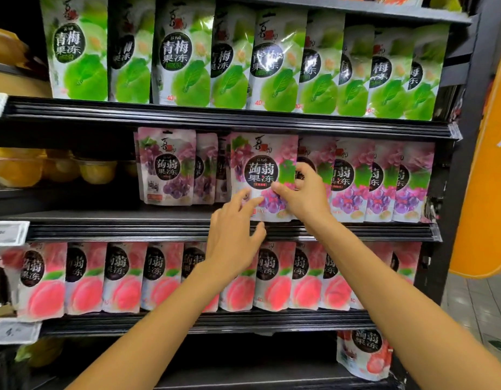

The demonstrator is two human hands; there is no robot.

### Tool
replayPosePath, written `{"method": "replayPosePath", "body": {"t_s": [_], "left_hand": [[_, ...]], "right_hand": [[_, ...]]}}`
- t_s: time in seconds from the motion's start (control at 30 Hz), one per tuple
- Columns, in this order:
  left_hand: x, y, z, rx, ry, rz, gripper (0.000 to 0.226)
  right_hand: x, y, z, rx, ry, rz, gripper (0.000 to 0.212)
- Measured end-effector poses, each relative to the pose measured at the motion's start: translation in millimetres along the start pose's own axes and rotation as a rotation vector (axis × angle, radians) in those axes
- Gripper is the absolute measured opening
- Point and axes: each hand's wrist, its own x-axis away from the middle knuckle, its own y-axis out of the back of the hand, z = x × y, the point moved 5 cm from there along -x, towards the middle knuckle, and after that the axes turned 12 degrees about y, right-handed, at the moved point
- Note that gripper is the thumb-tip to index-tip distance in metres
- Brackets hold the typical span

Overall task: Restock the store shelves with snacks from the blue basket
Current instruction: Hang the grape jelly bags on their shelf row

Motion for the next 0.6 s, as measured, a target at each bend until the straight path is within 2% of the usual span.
{"method": "replayPosePath", "body": {"t_s": [0.03, 0.1, 0.17, 0.27, 0.6], "left_hand": [[1, -2, 1, -0.018, -0.006, -0.014, 0.049], [3, -3, 3, -0.028, -0.029, -0.035, 0.05], [5, -4, 4, -0.025, -0.036, -0.048, 0.051], [7, -8, 5, -0.029, -0.04, -0.063, 0.053], [1, -9, 12, -0.038, 0.015, -0.032, 0.052]], "right_hand": [[2, 2, 0, 0.022, 0.026, 0.02, 0.057], [6, 8, 0, 0.102, 0.113, 0.039, 0.037], [12, 18, -1, 0.28, 0.172, -0.001, 0.023], [20, 24, -10, 0.375, 0.117, 0.022, 0.024], [22, 11, -19, 0.308, 0.043, -0.001, 0.021]]}}
